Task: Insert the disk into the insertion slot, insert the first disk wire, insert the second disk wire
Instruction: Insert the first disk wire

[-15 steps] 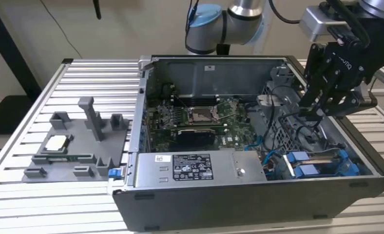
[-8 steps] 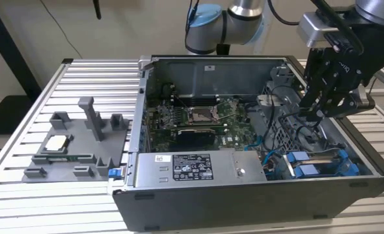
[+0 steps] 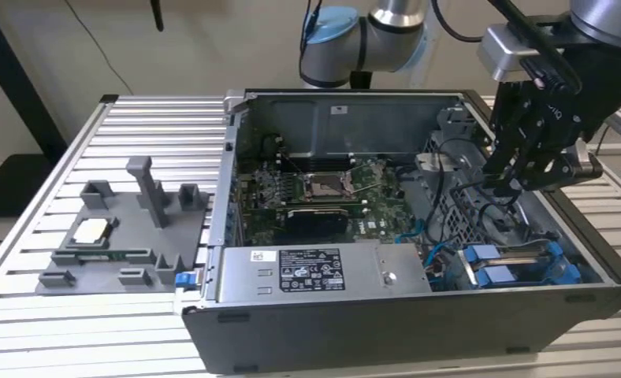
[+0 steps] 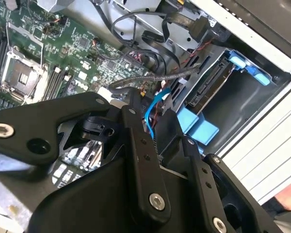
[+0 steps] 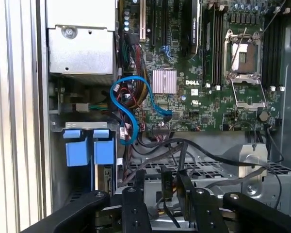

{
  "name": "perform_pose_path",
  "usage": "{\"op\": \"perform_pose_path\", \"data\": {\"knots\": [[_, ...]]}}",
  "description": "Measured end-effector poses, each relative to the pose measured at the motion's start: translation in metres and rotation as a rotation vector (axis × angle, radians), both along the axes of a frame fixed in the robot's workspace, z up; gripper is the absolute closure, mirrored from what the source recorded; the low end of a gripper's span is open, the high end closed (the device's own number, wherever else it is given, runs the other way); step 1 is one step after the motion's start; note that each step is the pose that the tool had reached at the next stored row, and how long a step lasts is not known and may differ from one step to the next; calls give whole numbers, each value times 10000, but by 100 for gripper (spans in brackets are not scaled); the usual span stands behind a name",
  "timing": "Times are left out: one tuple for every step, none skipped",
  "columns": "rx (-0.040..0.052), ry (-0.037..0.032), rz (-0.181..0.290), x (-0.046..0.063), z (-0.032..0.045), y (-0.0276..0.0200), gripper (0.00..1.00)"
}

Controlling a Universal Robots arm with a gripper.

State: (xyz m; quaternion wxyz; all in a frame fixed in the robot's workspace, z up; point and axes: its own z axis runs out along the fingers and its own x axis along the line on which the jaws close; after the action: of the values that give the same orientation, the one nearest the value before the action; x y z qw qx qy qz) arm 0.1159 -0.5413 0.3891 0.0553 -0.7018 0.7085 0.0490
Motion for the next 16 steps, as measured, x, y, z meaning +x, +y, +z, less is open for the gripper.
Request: {"op": "perform_pose_path", "data": {"knots": [[11,-2,1,-4,-1,0,60],[24,-4,0,-9,-2,1,62],[35,-5,1,-13,-3,2,62],[47,-8,1,-16,-4,2,69],[64,-15,2,-17,-6,3,69],[83,-23,2,-18,-8,3,76],[108,-33,2,-18,-10,2,76],[136,-42,1,-19,-12,2,76],[170,-50,1,-19,-13,2,76],[202,-59,2,-19,-15,2,76],[232,-69,1,-19,-19,2,76],[242,-75,1,-19,-21,3,78],[241,-78,2,-19,-21,3,81],[241,-78,1,-19,-22,3,81],[241,-79,2,-18,-22,2,81],[238,-79,0,-17,-23,2,81]]}}
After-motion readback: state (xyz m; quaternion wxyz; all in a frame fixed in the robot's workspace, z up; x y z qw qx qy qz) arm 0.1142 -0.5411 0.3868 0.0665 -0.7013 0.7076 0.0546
